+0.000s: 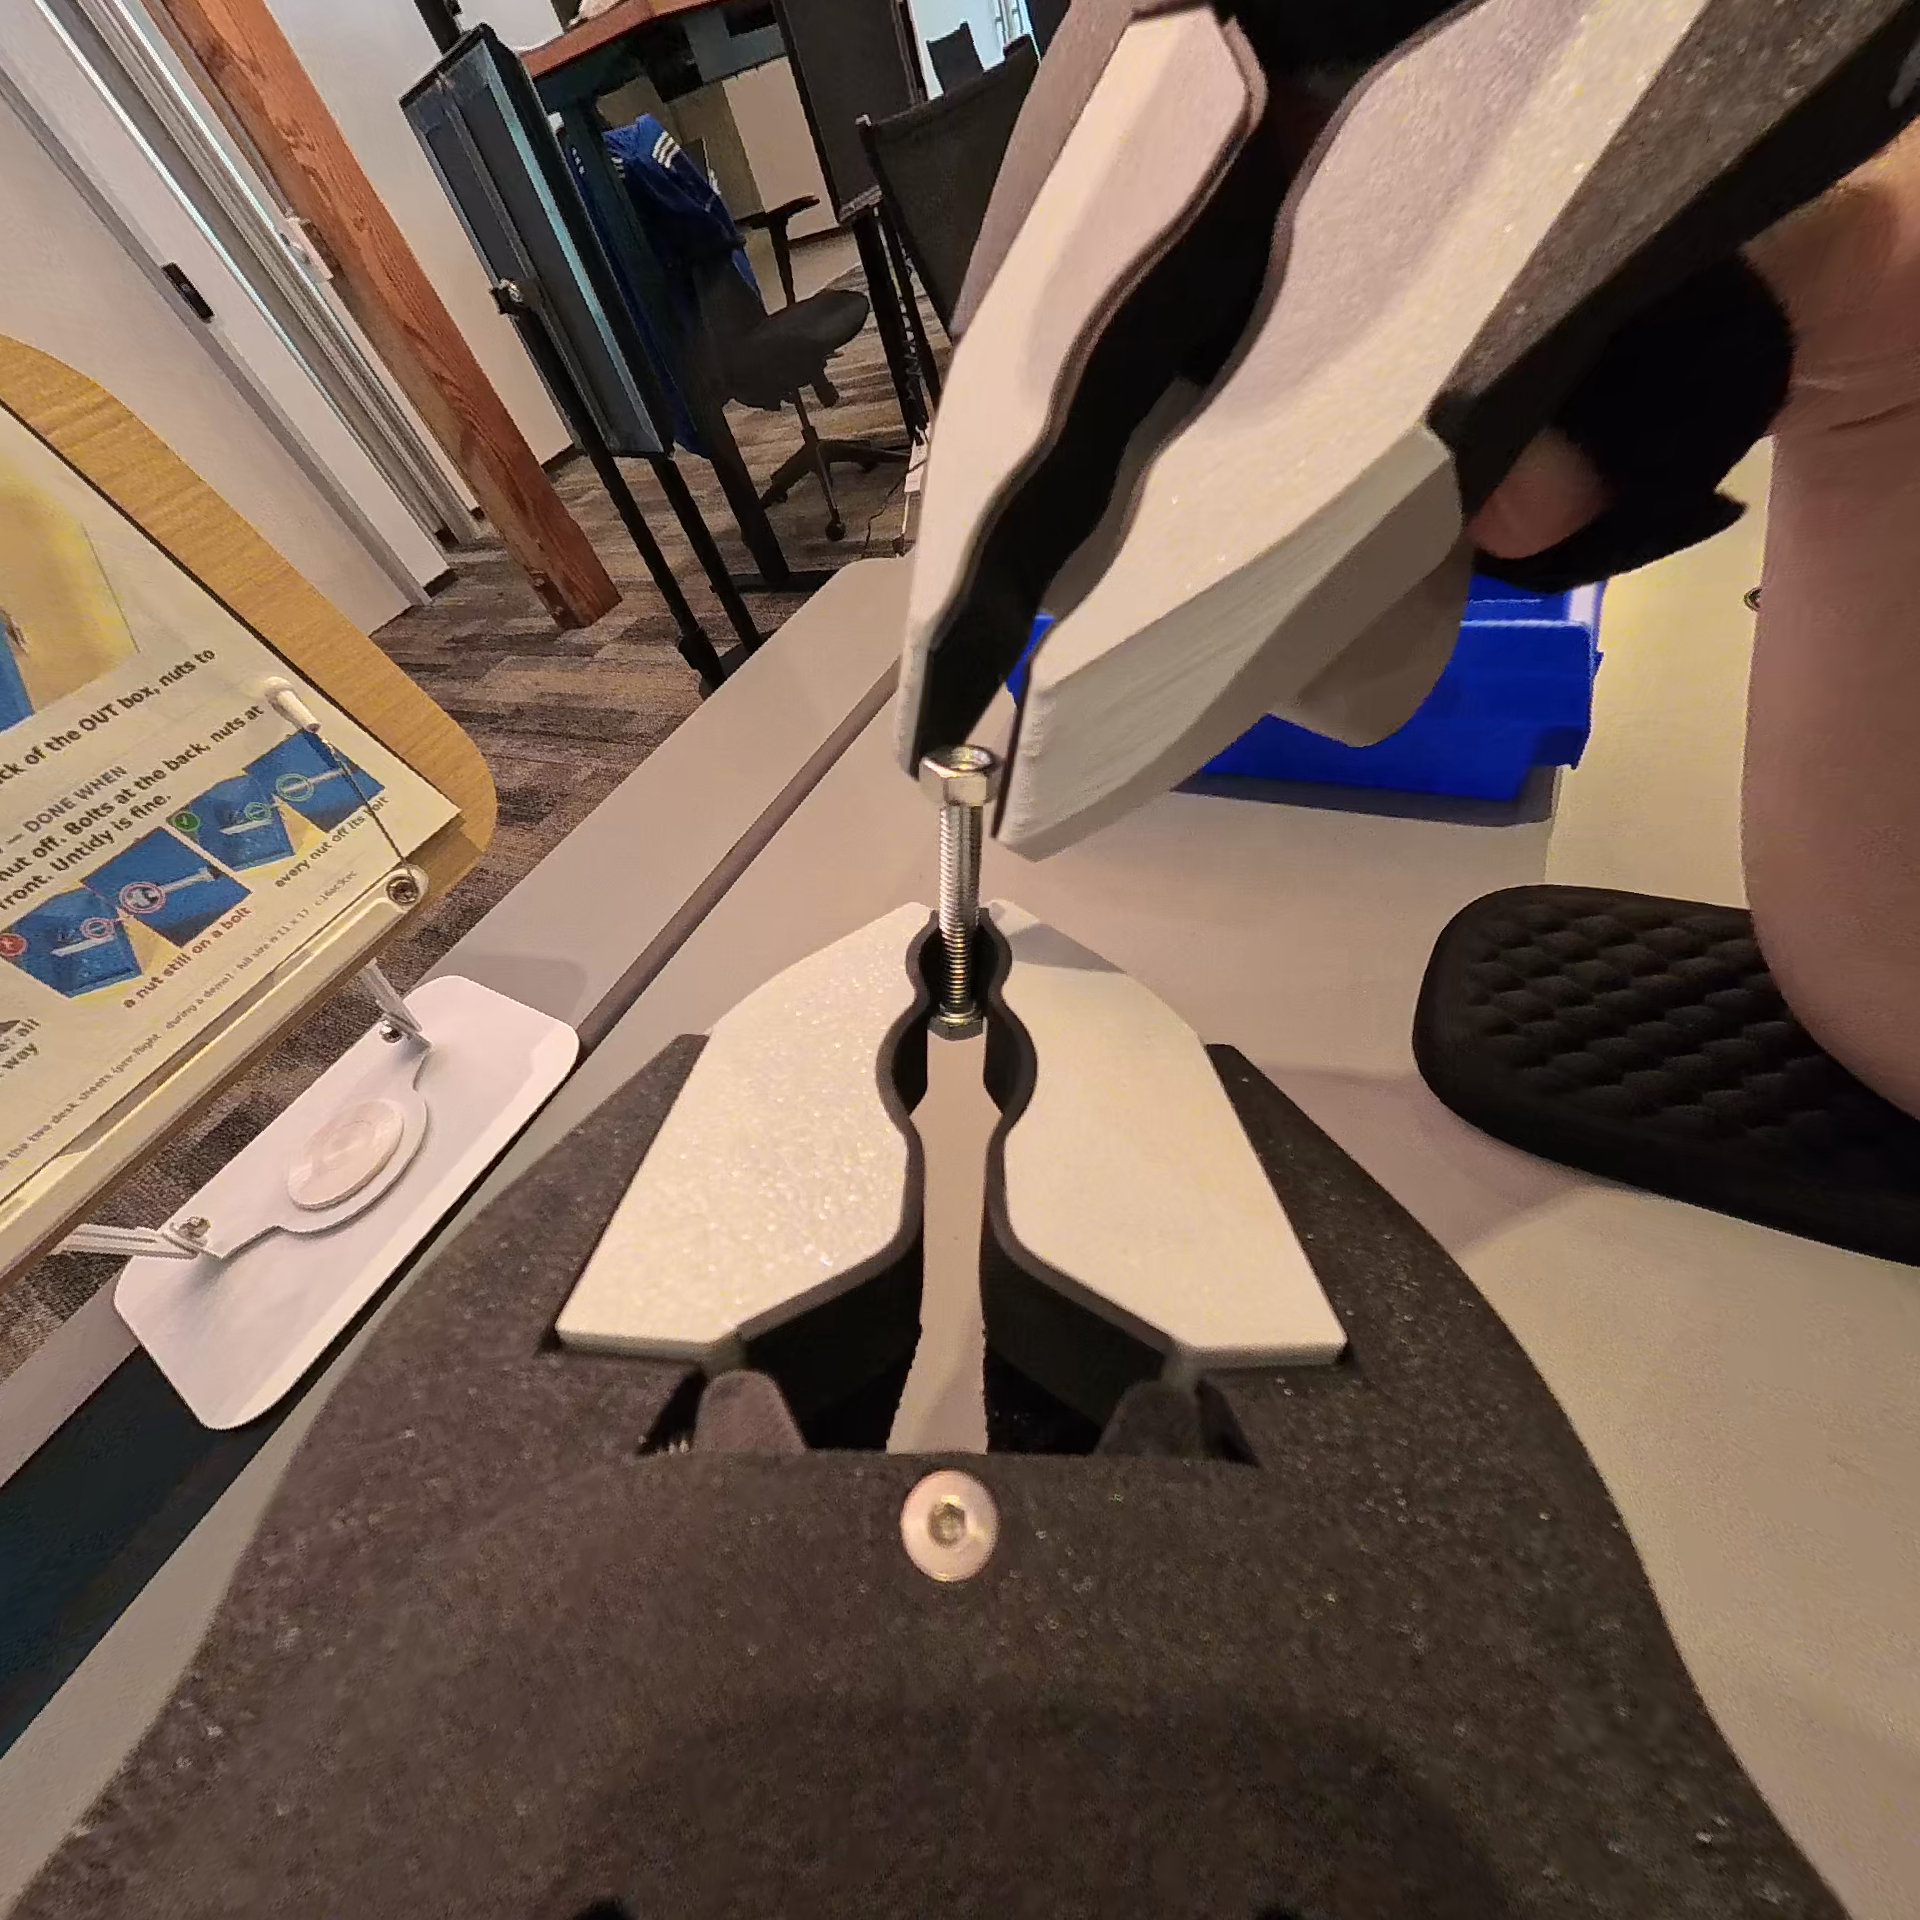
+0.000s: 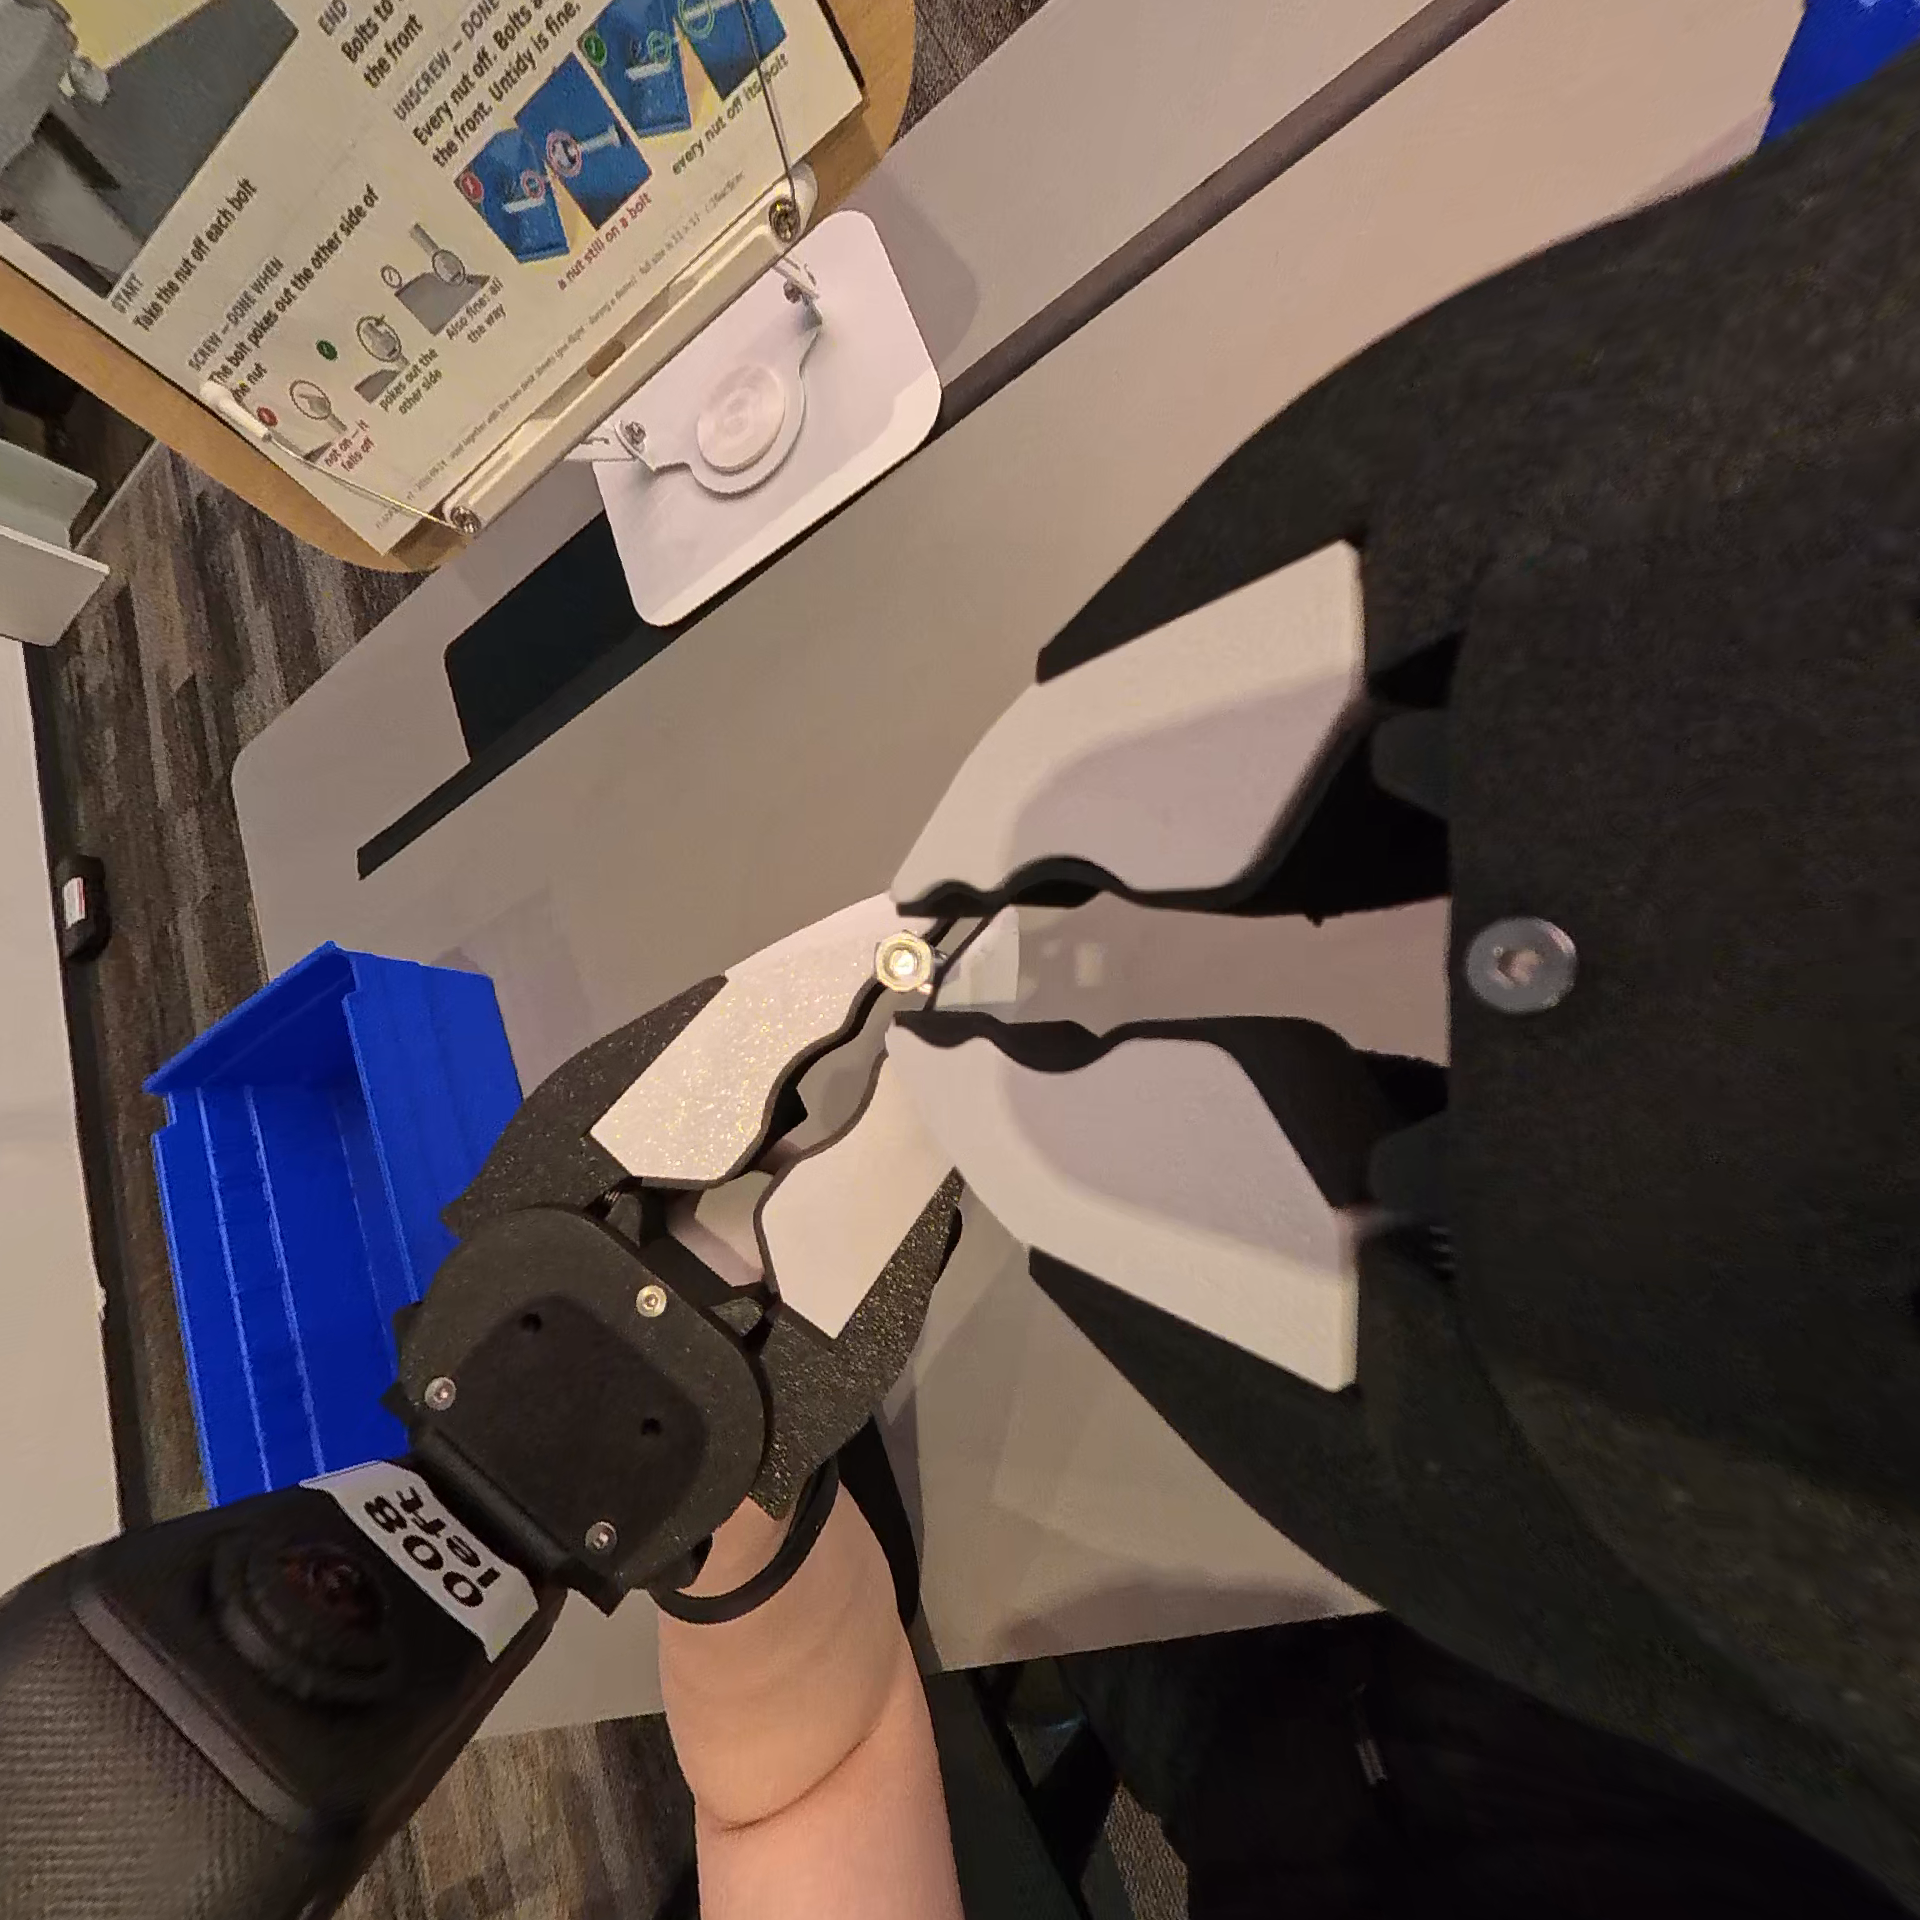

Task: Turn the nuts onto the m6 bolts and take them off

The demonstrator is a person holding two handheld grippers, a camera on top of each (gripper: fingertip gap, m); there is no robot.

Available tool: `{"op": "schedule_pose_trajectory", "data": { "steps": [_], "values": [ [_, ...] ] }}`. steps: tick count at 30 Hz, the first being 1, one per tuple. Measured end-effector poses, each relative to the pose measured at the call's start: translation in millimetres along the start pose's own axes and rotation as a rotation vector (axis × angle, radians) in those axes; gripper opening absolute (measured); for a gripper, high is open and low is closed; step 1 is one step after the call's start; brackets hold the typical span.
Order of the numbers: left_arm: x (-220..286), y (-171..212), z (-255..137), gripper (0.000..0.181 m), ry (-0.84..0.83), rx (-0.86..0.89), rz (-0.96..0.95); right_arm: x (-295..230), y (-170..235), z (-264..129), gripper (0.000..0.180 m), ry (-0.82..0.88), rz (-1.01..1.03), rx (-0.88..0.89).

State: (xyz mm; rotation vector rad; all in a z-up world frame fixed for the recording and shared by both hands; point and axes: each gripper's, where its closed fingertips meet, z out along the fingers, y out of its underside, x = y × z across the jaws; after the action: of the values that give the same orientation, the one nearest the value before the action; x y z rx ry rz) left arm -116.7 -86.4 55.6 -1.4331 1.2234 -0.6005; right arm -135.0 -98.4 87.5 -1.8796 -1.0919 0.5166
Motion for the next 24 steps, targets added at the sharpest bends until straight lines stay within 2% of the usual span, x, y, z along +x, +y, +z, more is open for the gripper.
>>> {"op": "schedule_pose_trajectory", "data": {
  "steps": [2, 12, 24],
  "values": [
    [0, 0, 0, 0.004, 0.001, -0.001, 0.001, 0, 1, 1, 0.011, -0.008, -0.001, -0.005],
    [9, 0, 0, 0.004, 0.064, -0.003, 0.004, -5, 4, -3, 0.011, -0.083, -0.073, -0.002],
    [80, -10, -30, 0.004, 0.615, 0.036, -0.048, -60, 16, -32, 0.010, -0.468, -0.435, 0.118]
  ]
}}
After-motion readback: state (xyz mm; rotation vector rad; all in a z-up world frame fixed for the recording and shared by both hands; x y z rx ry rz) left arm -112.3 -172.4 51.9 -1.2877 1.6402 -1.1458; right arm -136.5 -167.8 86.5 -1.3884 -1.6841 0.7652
